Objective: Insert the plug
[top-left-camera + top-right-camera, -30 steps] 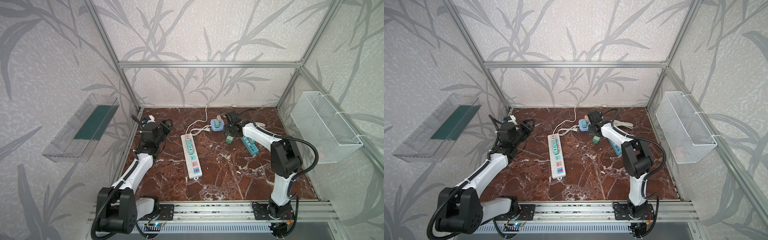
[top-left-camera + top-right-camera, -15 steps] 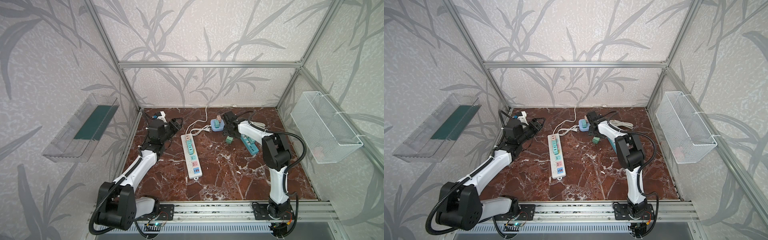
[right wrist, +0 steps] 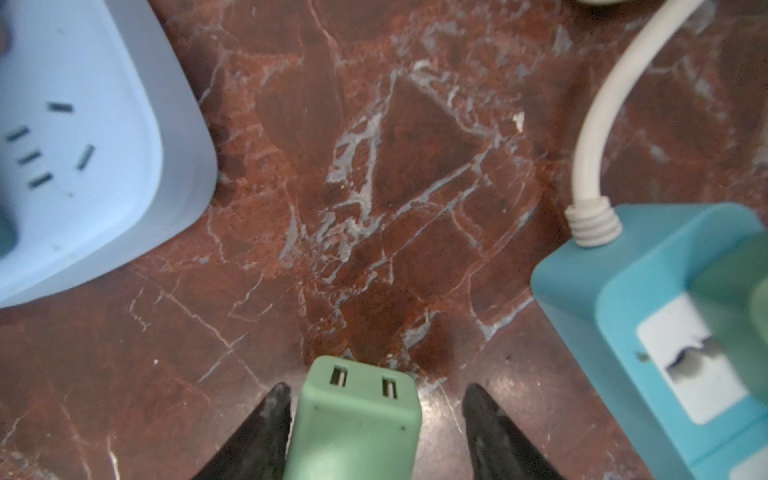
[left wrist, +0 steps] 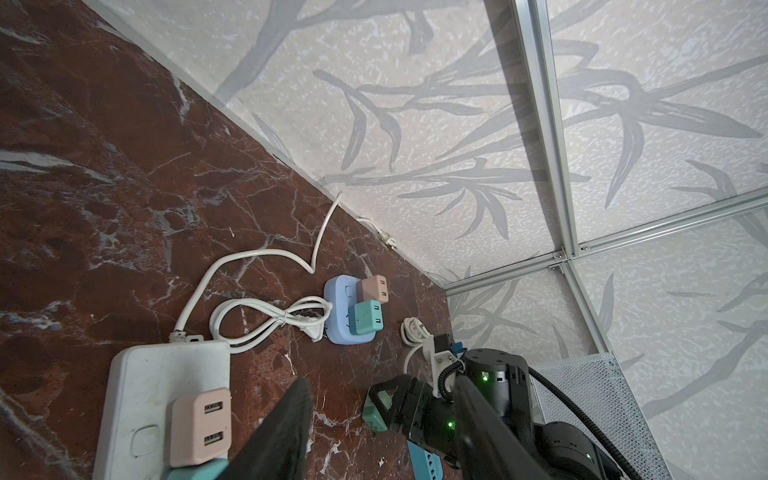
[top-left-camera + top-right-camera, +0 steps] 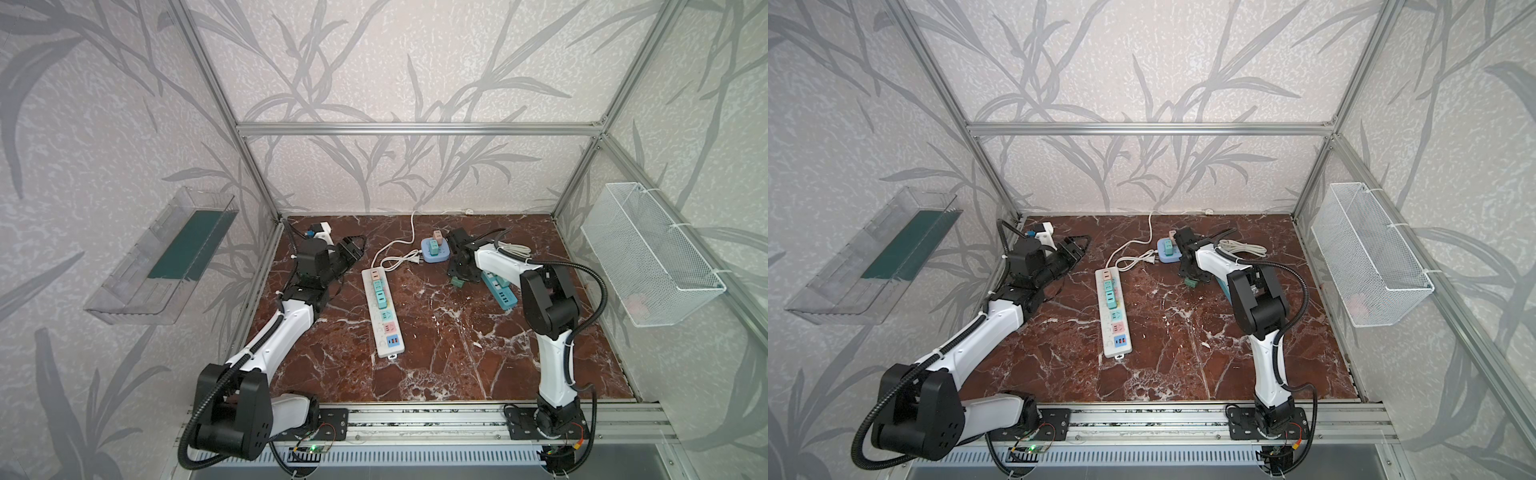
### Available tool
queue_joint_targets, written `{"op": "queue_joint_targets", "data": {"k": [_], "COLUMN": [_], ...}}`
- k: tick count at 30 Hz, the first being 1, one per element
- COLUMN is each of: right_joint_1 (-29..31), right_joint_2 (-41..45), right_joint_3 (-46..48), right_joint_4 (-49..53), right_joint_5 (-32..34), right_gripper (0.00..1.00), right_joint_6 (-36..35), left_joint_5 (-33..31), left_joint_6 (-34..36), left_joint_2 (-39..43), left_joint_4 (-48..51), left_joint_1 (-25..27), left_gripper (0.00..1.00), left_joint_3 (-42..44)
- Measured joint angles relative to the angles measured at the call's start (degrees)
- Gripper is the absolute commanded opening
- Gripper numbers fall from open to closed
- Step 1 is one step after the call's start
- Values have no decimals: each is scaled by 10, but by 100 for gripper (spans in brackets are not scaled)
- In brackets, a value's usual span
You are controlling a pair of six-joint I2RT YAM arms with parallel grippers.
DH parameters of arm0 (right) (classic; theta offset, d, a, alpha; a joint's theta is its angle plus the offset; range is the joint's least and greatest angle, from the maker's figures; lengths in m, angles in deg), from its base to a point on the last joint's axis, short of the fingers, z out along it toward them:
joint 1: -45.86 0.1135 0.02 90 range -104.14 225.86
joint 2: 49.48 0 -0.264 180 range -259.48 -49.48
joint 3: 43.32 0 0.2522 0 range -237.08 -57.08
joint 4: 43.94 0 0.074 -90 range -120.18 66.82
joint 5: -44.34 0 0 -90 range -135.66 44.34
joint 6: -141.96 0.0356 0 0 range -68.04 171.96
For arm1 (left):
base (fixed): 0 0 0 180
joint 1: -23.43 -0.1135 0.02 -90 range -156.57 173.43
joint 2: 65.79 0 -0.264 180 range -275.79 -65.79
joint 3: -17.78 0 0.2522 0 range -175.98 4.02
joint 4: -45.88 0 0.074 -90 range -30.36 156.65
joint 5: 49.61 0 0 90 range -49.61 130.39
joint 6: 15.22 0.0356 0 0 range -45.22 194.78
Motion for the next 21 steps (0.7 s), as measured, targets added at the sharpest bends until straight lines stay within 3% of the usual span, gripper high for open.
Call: {"op": "queue_joint_targets", "data": {"k": [4, 13, 21], "right_joint_1": [0, 0, 54], "right_joint_2": [0, 21, 93], "right_joint_3": [13, 52, 163], "right_joint_4": [-3, -36, -60], "right_joint_5": [-10, -15, -10], "right_gripper": [55, 30, 29], "right_joint_6": [0, -15, -41], "left_joint_5": [0, 0, 0], "left_joint_6": [0, 4, 4], "left_joint_2": [0, 0, 0], "left_joint_4": [0, 0, -4], "left_joint_1": [0, 0, 0], "left_gripper": [56, 56, 55], "left_joint_3": [0, 0, 0]}}
